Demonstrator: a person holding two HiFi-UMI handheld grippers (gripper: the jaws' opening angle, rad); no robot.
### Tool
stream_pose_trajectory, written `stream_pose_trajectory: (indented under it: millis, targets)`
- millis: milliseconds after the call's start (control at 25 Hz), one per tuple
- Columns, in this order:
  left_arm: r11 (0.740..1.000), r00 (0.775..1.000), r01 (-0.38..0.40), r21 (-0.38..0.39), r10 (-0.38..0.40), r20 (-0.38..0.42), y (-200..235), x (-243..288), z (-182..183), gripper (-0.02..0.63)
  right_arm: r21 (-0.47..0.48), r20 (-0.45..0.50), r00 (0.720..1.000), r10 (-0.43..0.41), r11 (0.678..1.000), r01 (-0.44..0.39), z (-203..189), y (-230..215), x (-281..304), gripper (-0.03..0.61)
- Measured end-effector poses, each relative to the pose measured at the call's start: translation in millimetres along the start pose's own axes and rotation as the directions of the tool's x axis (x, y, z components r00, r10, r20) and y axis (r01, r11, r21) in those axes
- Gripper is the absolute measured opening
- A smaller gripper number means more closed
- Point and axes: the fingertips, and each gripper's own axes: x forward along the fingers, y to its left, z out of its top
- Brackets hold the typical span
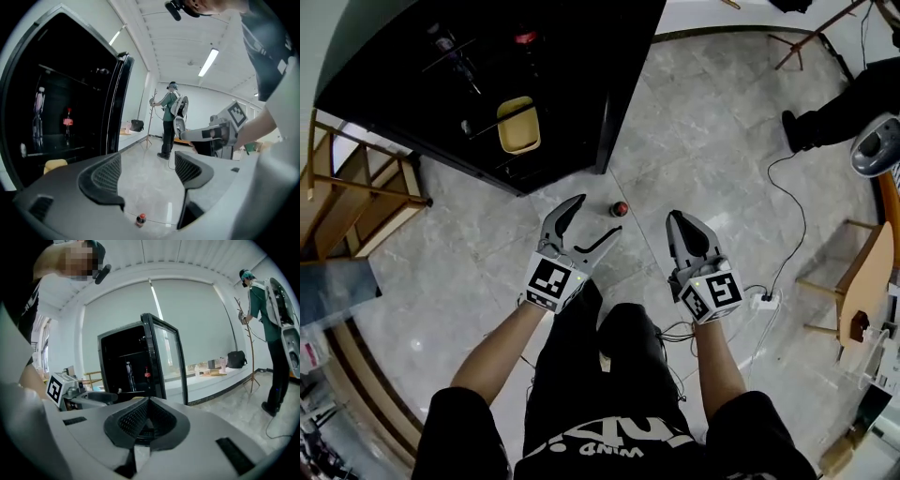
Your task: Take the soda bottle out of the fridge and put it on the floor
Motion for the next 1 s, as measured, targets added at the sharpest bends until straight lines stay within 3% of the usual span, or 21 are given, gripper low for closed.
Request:
stream_pose_trajectory:
  millis: [280, 520, 680, 800, 840, 1000]
  targets:
    - [1.0, 1.0, 0.009, -0.006, -0.009, 0.001, -22, -48, 123, 0.348, 0.024, -0.008, 1.0, -0.016, 1.0, 0.017, 116, 32, -38, 0.023]
    - [0.999, 0.999, -0.018, -0.051, 0.02, 0.03, -25, -67, 179, 0.341, 0.024, 0.001, 1.0, -0.009, 1.0, 0.009, 160, 52, -57, 0.023]
    - [0.997, 0.998, -0.047, -0.06, 0.049, 0.043, -27, -71, 197, 0.216, 0.035, 0.012, 1.0, 0.009, 0.999, -0.009, 173, 57, -64, 0.023]
    - [0.996, 0.996, -0.067, -0.058, 0.07, 0.053, -30, -69, 212, 0.037, 0.042, 0.015, 1.0, 0.026, 0.999, -0.027, 179, 53, -63, 0.023]
    - [0.995, 0.995, -0.078, -0.061, 0.081, 0.05, -31, -69, 215, 0.008, 0.042, 0.017, 0.999, 0.033, 0.999, -0.033, 182, 53, -62, 0.023]
    - [0.99, 0.992, -0.114, -0.079, 0.118, 0.036, -30, -70, 222, 0.008, 0.027, 0.035, 0.998, 0.046, 0.999, -0.047, 194, 47, -63, 0.023]
